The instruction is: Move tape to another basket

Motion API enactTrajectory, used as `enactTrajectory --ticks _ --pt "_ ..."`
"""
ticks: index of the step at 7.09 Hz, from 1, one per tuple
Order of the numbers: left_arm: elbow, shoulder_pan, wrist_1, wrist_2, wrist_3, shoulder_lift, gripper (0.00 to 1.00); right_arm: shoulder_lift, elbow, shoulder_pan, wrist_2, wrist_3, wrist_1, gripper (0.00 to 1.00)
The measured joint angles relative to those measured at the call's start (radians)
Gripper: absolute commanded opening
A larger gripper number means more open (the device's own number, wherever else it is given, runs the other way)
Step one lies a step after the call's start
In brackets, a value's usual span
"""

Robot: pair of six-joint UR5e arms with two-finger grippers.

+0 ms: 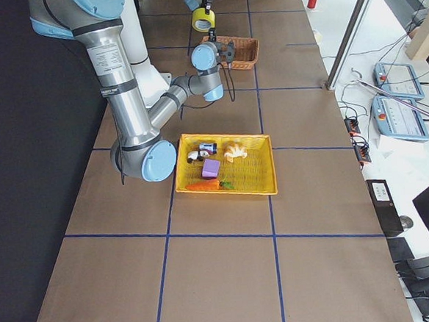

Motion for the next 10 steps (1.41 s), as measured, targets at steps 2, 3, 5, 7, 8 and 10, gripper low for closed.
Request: enactTrajectory --ticks 2,3,5,7,8,10 --pt "-0.011 -0.044 0.202 -0.05 0.171 0.002 0.08 -0.002 0.048 0.12 0.018 -0.217 -0.287 1.0" --pt "-0.016 -0.054 0.296 -0.061 0.26 0.003 0.08 -0.007 0.059 0.164 0.014 -0.336 -0.416 1.0" --pt "-0.027 -0.056 0.51 -0.059 0.465 0.008 0.08 -0.025 0.065 0.227 -0.001 -0.581 -0.636 1.0" --pt "-0.04 -0.03 0.743 0.023 0.68 0.01 0.08 -0.034 0.066 0.272 -0.017 -0.841 -0.858 1.0" --pt "-0.042 0.018 0.856 0.118 0.767 0.008 0.07 -0.041 0.068 0.304 -0.017 -0.968 -0.955 1.0" --pt "-0.042 0.106 1.046 0.269 0.881 -0.003 0.07 -0.077 0.079 0.365 -0.002 -1.186 -1.088 1.0"
